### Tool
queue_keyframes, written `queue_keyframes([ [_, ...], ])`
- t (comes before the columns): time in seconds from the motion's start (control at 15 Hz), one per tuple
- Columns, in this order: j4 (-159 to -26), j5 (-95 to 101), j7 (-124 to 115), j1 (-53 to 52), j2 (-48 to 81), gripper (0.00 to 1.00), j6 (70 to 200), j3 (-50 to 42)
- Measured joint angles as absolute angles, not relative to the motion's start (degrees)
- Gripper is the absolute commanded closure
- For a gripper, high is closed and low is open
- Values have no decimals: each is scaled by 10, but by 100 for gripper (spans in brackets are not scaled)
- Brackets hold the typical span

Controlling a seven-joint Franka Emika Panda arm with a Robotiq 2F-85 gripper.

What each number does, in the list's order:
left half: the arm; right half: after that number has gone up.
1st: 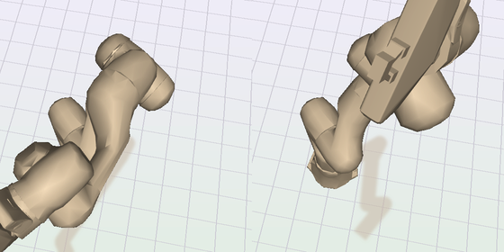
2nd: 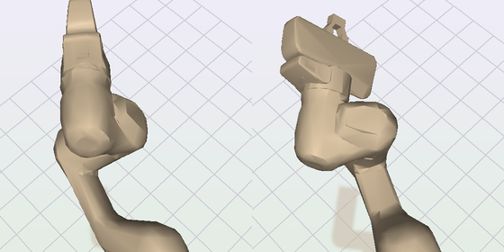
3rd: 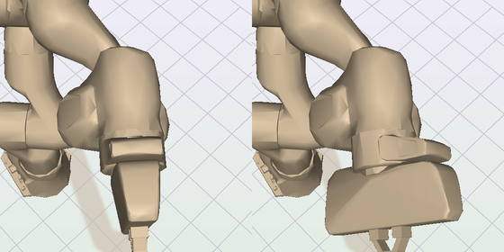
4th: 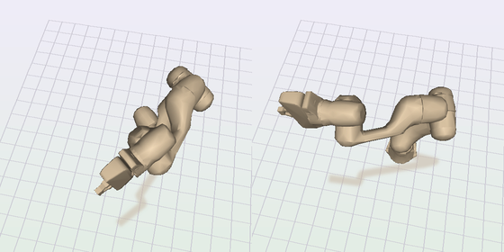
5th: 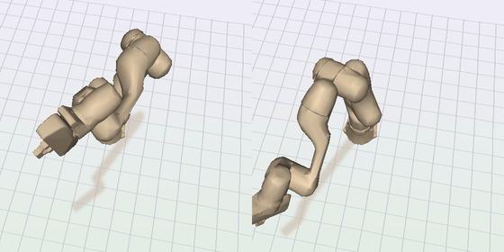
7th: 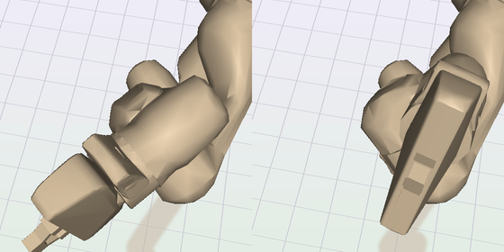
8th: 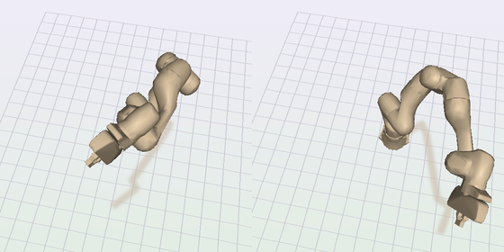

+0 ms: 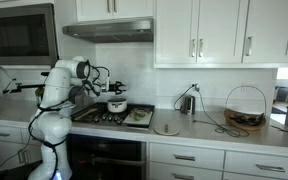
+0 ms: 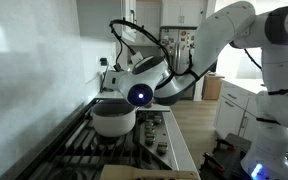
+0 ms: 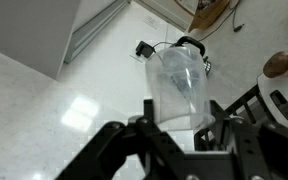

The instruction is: Pour the contents of the cup into the pot

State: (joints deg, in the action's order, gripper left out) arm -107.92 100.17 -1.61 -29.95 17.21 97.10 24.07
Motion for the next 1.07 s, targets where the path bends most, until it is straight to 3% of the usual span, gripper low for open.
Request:
queue_keyframes([
  [1.07,-1056,882,-15,-304,144,70,1067,265],
])
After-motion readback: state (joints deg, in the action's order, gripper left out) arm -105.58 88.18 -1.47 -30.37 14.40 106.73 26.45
